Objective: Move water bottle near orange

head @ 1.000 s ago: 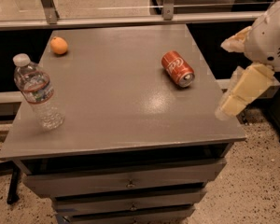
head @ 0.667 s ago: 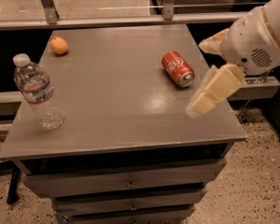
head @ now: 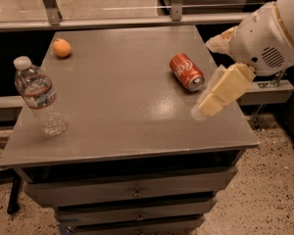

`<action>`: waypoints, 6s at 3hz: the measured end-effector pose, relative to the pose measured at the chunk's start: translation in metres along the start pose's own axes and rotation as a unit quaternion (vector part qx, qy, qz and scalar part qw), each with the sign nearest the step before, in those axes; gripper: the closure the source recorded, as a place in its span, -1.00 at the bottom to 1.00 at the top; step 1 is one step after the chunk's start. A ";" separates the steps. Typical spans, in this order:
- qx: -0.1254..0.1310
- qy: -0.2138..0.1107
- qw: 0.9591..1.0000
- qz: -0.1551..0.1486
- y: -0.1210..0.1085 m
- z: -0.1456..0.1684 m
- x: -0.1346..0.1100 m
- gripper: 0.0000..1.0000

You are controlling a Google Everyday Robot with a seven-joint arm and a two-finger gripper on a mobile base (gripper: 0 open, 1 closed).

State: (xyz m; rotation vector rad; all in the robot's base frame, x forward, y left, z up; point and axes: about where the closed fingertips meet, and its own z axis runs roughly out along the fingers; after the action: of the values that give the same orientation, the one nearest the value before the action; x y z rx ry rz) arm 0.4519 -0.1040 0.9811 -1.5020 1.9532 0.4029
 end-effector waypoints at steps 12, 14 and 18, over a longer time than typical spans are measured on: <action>-0.113 -0.393 0.912 -0.002 0.085 0.278 -0.208 0.30; -0.056 -0.388 0.920 0.002 0.025 0.248 -0.190 1.00; 0.023 -0.435 0.900 0.032 -0.064 0.197 -0.186 1.00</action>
Offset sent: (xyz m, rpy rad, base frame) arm 0.0375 0.1084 -0.0616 0.2596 -0.0186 0.0711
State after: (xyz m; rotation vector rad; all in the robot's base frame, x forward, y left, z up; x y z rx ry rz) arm 0.5977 0.1319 0.9613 -0.9577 1.2704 0.8722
